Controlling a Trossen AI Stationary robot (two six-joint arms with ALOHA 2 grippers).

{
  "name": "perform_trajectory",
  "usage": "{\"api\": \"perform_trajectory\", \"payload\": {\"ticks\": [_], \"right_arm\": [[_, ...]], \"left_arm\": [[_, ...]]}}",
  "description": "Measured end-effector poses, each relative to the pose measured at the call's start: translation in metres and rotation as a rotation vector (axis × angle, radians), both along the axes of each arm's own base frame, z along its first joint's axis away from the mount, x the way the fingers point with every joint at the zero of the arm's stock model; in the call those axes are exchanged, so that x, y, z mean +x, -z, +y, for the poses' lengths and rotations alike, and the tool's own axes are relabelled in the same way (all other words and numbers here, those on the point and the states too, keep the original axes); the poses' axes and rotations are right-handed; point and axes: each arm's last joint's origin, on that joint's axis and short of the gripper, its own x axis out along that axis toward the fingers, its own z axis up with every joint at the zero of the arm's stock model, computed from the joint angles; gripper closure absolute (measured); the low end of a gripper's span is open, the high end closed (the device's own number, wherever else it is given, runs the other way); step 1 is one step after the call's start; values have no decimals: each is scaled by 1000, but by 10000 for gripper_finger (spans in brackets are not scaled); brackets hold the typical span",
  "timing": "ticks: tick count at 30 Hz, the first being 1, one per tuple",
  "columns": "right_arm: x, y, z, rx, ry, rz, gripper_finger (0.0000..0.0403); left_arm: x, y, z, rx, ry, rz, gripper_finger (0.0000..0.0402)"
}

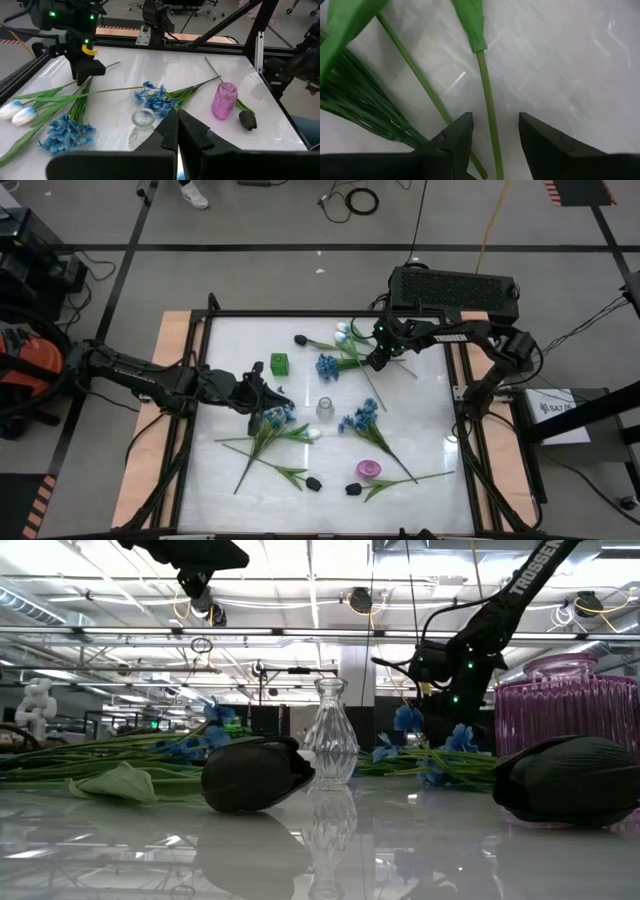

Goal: Sort flowers into vase by color
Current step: Put the top white flower into the green vase

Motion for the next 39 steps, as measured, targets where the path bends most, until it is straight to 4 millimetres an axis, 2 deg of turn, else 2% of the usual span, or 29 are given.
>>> {"api": "perform_trajectory", "payload": {"ticks": [4,10,12,16,20,25,31,35,39], "right_arm": [[0,1,0,6,-3,-2,280],[-2,-5,2,-2,-4,-20,376],[-3,-9,2,-12,-4,-27,394],[-5,-27,5,-51,-9,-75,391],[-13,-55,13,-100,-19,-134,399],[-24,-95,32,-179,-56,-248,400],[-33,-138,61,-238,-169,-479,401],[-28,-160,79,-291,-246,-659,401],[-11,-174,100,-321,-346,-829,401]], "left_arm": [[0,-1,0,23,3,-12,395],[0,-1,0,44,7,-14,395],[0,-1,0,48,8,-14,395],[0,-1,0,48,7,-14,395],[0,-1,0,48,7,-14,395],[0,-1,0,48,7,-13,395],[1,-2,1,48,0,-22,395],[2,-7,2,54,-66,-81,395],[3,-11,4,52,-121,-117,395]]}}
